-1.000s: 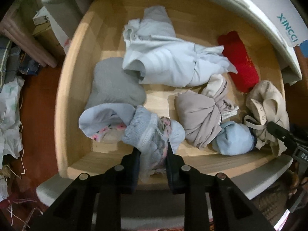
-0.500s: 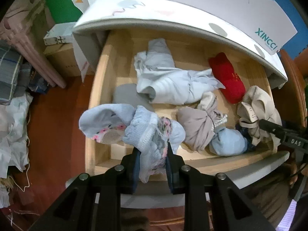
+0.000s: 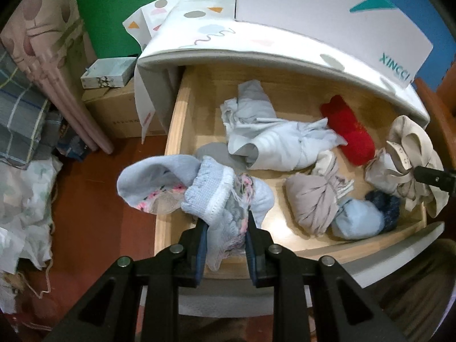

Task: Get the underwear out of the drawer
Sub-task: 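Lift the beige bra with the right gripper into the white box and release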

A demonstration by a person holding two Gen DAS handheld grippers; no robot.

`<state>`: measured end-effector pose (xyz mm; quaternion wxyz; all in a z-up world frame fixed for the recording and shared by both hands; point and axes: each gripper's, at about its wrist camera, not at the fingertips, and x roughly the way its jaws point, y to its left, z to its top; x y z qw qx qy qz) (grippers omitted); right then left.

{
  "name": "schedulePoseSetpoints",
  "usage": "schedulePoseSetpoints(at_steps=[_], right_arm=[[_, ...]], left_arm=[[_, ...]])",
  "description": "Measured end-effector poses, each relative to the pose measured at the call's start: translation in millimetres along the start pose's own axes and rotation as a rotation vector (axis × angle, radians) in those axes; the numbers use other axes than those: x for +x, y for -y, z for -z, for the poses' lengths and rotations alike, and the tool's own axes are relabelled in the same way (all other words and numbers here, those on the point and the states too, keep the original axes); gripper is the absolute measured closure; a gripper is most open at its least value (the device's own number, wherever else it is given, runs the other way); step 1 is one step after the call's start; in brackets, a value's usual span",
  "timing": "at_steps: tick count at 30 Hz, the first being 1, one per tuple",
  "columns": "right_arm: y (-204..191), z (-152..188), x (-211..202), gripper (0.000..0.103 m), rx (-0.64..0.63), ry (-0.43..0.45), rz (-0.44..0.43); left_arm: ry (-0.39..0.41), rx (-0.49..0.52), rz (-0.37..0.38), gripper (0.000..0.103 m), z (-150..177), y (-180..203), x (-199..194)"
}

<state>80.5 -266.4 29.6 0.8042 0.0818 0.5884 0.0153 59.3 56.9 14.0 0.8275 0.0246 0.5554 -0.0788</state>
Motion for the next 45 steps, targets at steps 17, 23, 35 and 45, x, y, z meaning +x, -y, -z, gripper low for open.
schedulePoseSetpoints(at_steps=[17, 23, 35, 45], right_arm=[[-24, -20, -85, 0.031, -0.079, 0.117, 0.072], [-30, -47, -134, 0.031, -0.097, 0.201, 0.078], [-52, -154, -177, 0.031, -0.105, 0.376, 0.159], [-54, -204, -107, 0.031, -0.077, 0.289, 0.218]], left_arm=[[0.102, 0.01, 0.02, 0.08, 5, -1, -15], [0.11, 0.0, 0.034, 0.08, 6, -2, -16], [0.11, -0.013, 0.047, 0.08, 6, -6, -16], [0.092, -0.014, 0.049, 0.08, 6, -7, -13]])
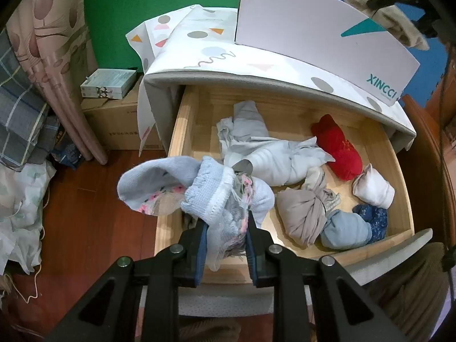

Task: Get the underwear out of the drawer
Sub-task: 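Lift the beige bra with the right gripper into the white box and release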

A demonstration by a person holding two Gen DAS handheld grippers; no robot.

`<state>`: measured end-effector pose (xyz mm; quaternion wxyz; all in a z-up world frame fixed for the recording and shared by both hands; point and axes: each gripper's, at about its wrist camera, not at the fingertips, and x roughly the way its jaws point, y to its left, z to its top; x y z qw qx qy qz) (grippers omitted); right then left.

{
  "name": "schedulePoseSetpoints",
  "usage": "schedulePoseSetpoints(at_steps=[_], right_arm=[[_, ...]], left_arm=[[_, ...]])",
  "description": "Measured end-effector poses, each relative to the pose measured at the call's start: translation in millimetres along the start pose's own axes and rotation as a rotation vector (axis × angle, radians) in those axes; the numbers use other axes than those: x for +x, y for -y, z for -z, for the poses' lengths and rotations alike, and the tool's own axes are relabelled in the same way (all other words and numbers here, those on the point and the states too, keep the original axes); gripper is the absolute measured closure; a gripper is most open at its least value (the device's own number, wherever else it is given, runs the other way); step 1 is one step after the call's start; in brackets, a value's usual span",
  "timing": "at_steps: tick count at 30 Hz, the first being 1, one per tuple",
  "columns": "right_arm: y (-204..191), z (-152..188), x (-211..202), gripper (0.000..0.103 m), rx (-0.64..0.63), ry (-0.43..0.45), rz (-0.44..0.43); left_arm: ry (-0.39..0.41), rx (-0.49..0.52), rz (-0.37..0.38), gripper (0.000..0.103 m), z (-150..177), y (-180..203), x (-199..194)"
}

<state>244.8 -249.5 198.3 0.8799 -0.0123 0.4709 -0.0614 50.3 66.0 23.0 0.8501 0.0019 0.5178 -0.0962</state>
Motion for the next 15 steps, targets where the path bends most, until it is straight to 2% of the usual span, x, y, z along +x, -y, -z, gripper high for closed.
schedulePoseSetpoints(at_steps=[9, 15], right_arm=[[-1, 16, 30, 0.031, -0.06, -0.082, -0.013], [4, 25, 35, 0.031, -0.092, -0.094, -0.018]], left_arm=[[-0.008, 0.01, -0.005, 0.08, 0, 0, 2], [-0.011, 0.008, -0.006, 0.08, 0, 1, 2]])
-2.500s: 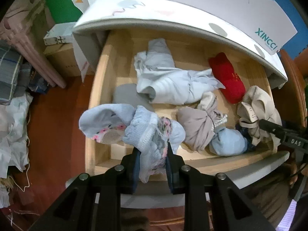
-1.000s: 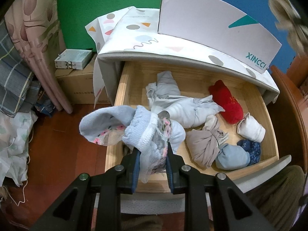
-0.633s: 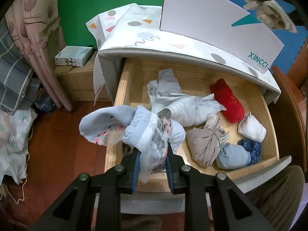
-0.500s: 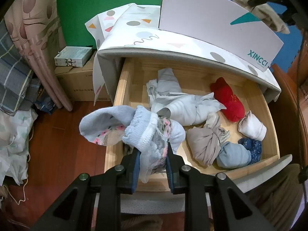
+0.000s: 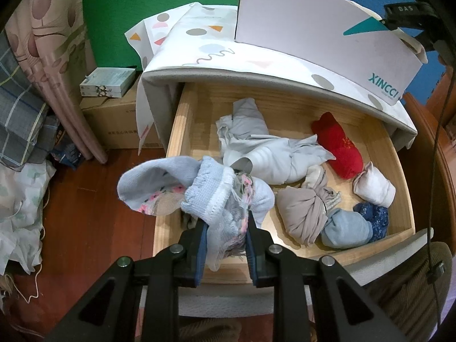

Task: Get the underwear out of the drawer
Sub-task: 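Lift the beige bra with the right gripper into the white box and release, then return the open right gripper over the drawer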

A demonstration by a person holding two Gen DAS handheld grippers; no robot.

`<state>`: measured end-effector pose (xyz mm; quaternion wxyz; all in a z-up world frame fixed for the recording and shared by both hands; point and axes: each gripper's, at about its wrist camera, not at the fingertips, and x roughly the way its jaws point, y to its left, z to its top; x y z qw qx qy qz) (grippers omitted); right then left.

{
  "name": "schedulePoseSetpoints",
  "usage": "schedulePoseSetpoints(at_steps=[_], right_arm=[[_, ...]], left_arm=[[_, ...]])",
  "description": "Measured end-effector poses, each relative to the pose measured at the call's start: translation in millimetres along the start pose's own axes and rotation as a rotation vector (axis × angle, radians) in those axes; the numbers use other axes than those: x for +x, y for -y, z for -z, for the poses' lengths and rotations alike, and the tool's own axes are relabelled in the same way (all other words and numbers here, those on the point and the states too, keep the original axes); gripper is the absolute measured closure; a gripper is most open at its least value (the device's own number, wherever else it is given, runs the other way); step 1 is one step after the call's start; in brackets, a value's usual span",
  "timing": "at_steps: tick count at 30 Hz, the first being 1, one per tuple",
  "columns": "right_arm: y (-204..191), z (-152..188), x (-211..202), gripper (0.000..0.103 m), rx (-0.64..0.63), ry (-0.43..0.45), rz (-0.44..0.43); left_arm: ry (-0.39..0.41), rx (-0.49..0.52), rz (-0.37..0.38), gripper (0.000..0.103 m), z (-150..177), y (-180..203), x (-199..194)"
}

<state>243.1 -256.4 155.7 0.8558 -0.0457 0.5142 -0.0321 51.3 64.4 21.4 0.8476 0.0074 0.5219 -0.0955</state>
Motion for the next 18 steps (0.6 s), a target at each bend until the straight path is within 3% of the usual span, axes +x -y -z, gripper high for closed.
schedulePoseSetpoints(at_steps=[10, 18], right_arm=[[4, -1, 4, 0.027, -0.027, -0.025, -0.008], [3, -2, -10, 0.026, 0.014, 0.03, -0.013]], left_arm=[[-0.001, 0.002, 0.0, 0.08, 0, 0, 0], [-0.003, -0.004, 0.0, 0.08, 0, 0, 1]])
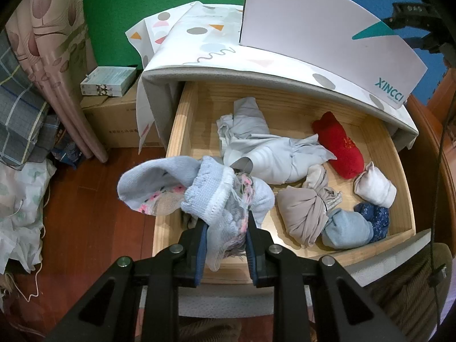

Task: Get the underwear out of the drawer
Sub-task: 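Return the open right gripper over the drawer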

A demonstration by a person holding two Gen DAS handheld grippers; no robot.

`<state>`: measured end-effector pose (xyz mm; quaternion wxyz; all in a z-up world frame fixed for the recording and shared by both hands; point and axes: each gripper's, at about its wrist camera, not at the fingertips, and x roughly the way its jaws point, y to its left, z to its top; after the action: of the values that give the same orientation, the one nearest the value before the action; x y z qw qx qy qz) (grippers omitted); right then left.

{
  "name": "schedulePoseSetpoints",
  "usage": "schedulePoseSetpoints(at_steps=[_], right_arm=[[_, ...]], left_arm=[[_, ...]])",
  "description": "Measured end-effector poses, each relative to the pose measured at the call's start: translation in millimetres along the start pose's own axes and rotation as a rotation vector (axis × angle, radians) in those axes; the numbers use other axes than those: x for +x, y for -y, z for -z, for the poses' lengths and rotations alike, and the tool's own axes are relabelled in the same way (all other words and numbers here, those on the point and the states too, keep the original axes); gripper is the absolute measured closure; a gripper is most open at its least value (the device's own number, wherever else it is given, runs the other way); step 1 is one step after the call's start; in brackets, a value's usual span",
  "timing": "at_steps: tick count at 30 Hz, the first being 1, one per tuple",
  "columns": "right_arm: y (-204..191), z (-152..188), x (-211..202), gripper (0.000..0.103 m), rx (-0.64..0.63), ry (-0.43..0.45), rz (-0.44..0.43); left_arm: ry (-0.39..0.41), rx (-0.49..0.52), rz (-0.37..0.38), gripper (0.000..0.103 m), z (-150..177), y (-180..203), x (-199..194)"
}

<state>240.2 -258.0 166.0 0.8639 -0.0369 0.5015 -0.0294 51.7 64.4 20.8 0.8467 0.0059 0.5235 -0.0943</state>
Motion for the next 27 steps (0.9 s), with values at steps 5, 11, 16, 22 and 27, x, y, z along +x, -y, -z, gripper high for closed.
schedulePoseSetpoints(at_steps=[5, 11, 16, 22, 27], right_arm=[[-1, 6, -25, 0.026, 0.013, 0.034, -0.036], [-1, 43, -59, 0.025, -0.003, 0.055, -0.106], [0, 88, -64, 0.023, -0.003, 0.031, -0.129], [1, 152, -20, 0.023, 0.01, -0.098, -0.133], [5, 198, 26, 0.023, 0.048, -0.21, -0.127]], left_arm=[[0.003, 0.002, 0.002, 0.08, 0, 0, 0], [0.013, 0.012, 0.004, 0.08, 0, 1, -2], [0.028, 0.02, 0.003, 0.08, 2, 1, -5], [0.043, 0.015, 0.002, 0.08, 3, 0, -8], [0.041, 0.023, -0.001, 0.08, 3, 1, -9]])
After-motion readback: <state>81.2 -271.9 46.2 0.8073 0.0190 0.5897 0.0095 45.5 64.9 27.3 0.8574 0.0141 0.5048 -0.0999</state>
